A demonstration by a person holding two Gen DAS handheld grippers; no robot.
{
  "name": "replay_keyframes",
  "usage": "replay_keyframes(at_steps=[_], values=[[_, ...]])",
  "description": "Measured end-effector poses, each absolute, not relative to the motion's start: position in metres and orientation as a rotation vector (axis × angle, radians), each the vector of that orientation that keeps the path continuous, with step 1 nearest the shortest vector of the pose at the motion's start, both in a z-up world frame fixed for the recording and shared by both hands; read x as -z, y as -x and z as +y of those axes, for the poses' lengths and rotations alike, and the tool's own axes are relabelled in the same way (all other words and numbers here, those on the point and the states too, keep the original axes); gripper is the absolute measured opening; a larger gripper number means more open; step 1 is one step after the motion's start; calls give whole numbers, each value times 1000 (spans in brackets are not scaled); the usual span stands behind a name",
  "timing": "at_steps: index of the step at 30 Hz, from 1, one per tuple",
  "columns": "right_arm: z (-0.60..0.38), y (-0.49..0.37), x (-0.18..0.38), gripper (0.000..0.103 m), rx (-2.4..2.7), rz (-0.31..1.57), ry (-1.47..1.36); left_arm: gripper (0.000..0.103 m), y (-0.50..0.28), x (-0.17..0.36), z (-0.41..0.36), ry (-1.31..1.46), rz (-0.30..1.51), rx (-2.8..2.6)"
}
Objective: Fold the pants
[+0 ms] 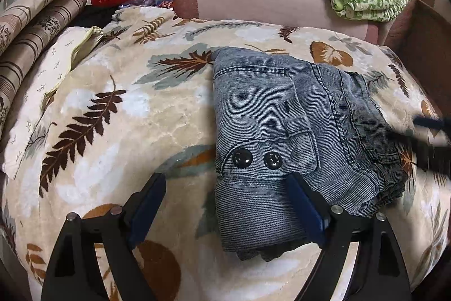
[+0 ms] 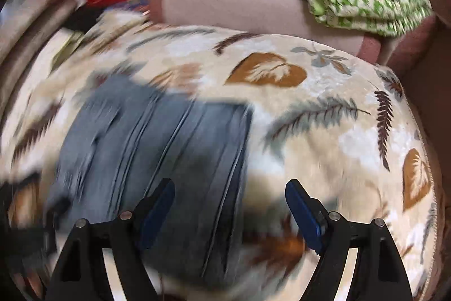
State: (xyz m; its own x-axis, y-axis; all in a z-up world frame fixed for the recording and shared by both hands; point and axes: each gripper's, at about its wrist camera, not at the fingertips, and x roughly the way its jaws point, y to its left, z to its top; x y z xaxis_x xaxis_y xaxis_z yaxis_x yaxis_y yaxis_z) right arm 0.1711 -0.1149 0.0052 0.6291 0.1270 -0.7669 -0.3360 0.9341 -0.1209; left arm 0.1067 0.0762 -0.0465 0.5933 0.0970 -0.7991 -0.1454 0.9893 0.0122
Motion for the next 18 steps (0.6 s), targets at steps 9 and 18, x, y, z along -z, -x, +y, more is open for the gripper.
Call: replay_keyframes(at_steps=[9, 18], values=[[-120, -135, -1, 90, -271, 857, 262, 88, -81, 24, 67, 40, 922, -169], [-137, -66, -1, 103, -404, 862, 298, 99, -32, -7, 45, 64, 840, -127]])
